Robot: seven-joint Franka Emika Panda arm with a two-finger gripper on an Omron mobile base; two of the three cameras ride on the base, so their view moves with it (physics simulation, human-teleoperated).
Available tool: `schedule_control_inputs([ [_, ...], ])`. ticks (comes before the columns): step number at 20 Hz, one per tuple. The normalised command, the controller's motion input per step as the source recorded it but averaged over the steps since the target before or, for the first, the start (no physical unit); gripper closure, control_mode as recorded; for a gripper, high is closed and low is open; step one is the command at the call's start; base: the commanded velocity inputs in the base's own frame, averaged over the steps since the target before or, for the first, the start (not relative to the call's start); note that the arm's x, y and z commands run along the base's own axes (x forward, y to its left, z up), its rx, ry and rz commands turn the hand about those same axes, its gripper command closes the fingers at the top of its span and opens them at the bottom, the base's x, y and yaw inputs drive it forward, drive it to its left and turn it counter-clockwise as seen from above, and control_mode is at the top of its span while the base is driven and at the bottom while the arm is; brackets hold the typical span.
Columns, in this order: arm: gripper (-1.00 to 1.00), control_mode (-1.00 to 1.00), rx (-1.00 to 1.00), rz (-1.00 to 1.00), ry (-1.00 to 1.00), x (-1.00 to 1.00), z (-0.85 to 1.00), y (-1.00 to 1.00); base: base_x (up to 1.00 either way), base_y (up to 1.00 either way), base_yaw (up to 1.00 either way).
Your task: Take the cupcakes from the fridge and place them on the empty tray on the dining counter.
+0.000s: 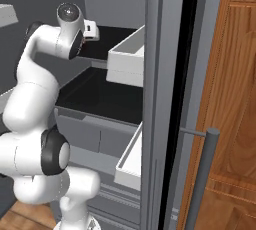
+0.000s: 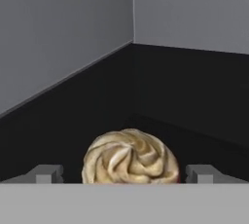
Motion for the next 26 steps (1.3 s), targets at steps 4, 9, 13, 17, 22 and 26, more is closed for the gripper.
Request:
schedule_control_inputs([
  [4, -1.0, -1.0, 0.0, 0.0, 0.0, 0.15, -0.1, 0.0, 0.0, 0.0, 0.0],
  [9, -1.0, -1.0, 0.0, 0.0, 0.0, 0.24, -0.04, 0.0, 0.0, 0.0, 0.0],
  [13, -1.0, -1.0, 0.0, -0.01, 0.0, 0.03, -0.14, 0.0, 0.0, 0.0, 0.0],
  [17, -1.0, -1.0, 0.0, -0.02, 0.03, 0.0, -0.17, 0.0, 0.0, 0.0, 0.0],
  [22, 1.0, -1.0, 0.0, -0.03, 0.09, 0.0, -0.23, 0.0, 0.0, 0.0, 0.0],
  [26, 1.0, -1.0, 0.0, 0.0, 0.01, 0.01, -0.03, 0.0, 0.0, 0.0, 0.0],
])
